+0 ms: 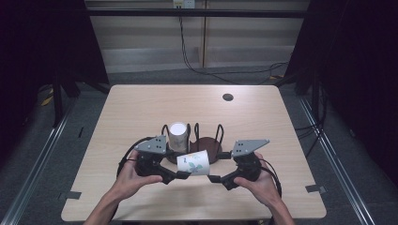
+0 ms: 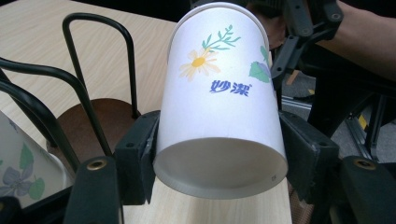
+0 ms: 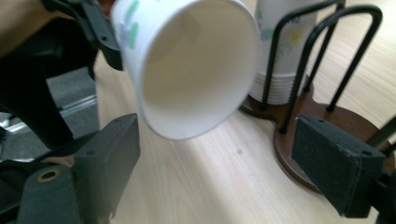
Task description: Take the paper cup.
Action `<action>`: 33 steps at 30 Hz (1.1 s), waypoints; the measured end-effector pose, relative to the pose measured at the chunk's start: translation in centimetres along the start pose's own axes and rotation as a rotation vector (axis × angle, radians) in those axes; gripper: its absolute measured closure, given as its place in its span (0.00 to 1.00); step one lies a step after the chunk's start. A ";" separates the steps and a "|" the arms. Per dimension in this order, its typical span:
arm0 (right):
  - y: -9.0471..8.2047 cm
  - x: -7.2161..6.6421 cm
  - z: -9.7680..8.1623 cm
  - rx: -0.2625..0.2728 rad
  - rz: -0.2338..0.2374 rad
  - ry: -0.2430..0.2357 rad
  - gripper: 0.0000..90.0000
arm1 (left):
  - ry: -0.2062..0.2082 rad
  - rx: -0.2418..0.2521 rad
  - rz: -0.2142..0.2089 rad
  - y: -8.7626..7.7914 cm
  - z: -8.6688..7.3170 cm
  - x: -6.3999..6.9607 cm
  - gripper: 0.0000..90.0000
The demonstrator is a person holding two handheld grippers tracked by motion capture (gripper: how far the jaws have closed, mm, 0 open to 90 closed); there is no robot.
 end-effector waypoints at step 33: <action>-0.9 -1.3 1.8 0.159 0.126 0.033 0.16 | 0.018 0.145 -0.074 0.9 0.8 1.6 0.39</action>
Point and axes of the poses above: each handheld gripper's, and its own axes: y roughly forward along the jaws, z roughly out of its top, x roughly to its right, the point moved 8 cm from there along y, roughly forward along the jaws, and after that the axes turned 1 degree about y, right-handed, at the moved point
